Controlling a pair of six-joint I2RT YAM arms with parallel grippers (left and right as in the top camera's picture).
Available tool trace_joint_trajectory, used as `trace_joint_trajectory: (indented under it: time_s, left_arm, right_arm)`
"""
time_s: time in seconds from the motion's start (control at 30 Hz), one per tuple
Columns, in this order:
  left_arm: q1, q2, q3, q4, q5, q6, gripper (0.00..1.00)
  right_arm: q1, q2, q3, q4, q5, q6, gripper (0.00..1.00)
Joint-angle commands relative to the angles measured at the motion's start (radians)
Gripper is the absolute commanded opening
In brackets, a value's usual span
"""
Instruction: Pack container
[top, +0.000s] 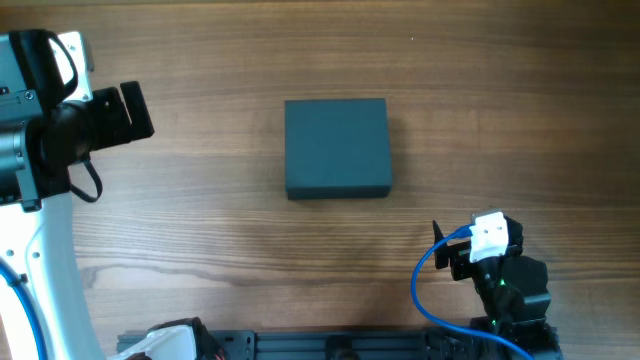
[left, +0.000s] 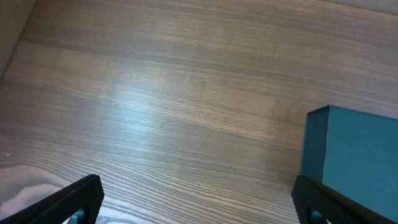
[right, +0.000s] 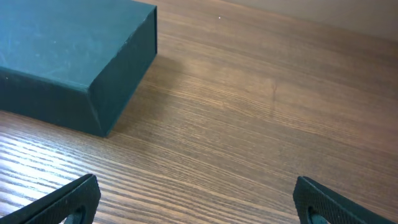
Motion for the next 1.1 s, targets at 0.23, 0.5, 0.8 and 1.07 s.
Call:
trace_joint_trajectory:
  time_s: [0.23, 0.5, 0.8, 1.07]
  left_arm:
    - [0.005, -0.008, 0.001, 0.002, 0.008, 0.002, 1.0]
    - [-0.118, -0.324, -0.25, 0.006, -0.006, 0.002, 1.0]
    - [-0.119, -0.827, -0.872, 0.612, -0.056, 0.001, 1.0]
    - [-0.119, -1.144, -1.396, 0.995, 0.117, 0.001, 1.0]
  right_arm:
    - [-0.01, -0.017, -0.008, 0.005, -0.017, -0.013, 1.0]
    - [-0.01, -0.017, -0.008, 0.006, -0.017, -0.013, 1.0]
    - [-0.01, -0.017, -0.008, 0.005, -0.017, -0.013, 1.0]
    - [-0.01, -0.017, -0.008, 0.005, -0.017, -0.013, 1.0]
